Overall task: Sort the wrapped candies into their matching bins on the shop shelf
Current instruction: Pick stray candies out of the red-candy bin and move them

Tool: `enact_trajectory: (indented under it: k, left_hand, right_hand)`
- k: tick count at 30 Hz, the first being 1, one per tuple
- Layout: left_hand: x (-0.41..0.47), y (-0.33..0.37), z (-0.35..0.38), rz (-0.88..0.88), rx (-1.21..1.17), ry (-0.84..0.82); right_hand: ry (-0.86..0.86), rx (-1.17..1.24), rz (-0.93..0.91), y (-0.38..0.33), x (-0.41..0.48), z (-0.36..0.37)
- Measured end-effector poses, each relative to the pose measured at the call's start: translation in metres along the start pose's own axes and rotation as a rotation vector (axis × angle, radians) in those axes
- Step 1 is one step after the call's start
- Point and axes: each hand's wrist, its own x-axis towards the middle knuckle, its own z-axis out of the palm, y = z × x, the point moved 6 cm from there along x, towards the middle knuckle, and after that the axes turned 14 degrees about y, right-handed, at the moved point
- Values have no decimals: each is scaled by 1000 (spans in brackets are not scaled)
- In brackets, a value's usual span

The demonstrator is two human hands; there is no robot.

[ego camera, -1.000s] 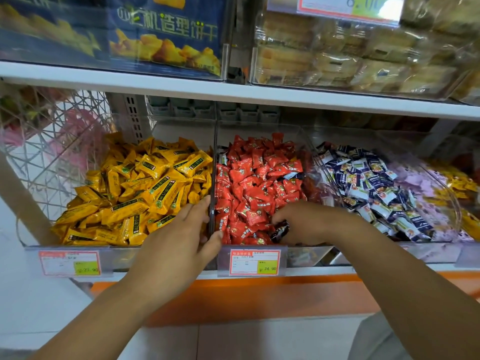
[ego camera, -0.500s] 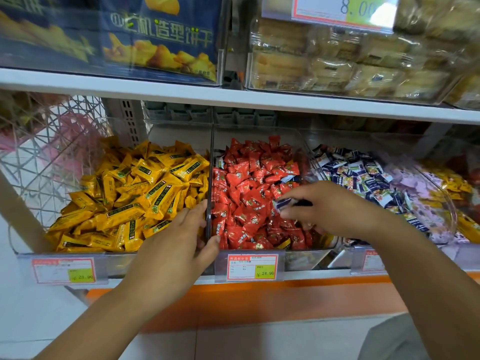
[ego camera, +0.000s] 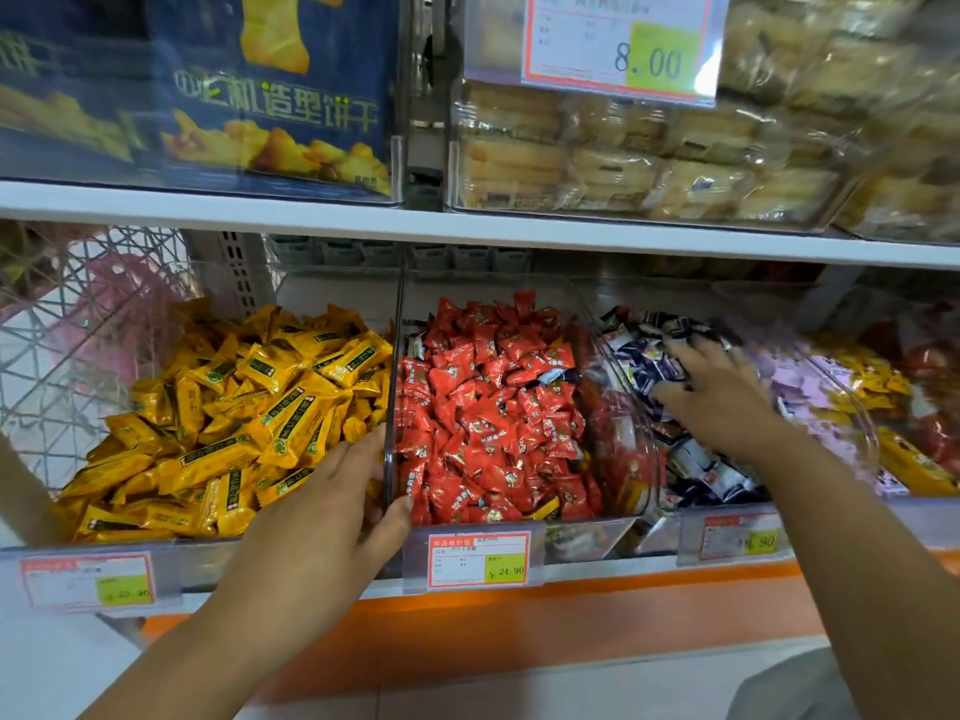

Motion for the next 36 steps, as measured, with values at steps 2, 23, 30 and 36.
enact_trajectory:
  k: [2, 23, 30, 36]
  left_hand:
    - [0, 1, -1, 3, 3, -4]
    - [3, 1, -5, 8, 129, -9]
    - [3, -2, -4, -9, 33, -29]
    - [1, -2, -4, -9, 27, -15]
  right_hand:
    - [81, -34, -81, -18, -4, -18]
    - [-196, 311, -468, -225, -7, 80]
    - [-287, 414, -377, -189, 0, 20]
    - [-194, 510, -322, -185, -2, 6]
